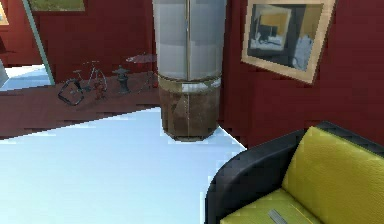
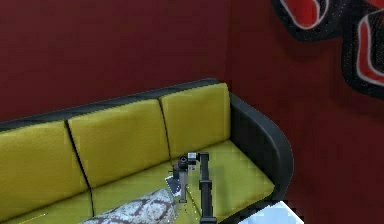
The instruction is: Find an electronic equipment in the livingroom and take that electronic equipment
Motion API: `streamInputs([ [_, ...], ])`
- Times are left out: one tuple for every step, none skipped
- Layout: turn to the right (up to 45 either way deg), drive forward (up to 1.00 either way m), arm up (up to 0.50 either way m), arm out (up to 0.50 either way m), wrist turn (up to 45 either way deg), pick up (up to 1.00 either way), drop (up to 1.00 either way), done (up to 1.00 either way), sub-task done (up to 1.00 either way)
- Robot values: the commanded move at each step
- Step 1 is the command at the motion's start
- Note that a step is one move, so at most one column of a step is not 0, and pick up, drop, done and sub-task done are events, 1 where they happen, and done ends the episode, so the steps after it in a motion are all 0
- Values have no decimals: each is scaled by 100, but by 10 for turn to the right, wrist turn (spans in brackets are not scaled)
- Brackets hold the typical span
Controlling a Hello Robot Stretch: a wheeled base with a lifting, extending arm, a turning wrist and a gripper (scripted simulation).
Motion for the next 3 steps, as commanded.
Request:
streamInputs([
  [0, 0, 0, 0, 450, 0, 0, 0, 0],
  [0, 0, 0, 0, 450, 0, 0, 0, 0],
  [0, 0, 0, 0, 450, 0, 0, 0, 0],
])
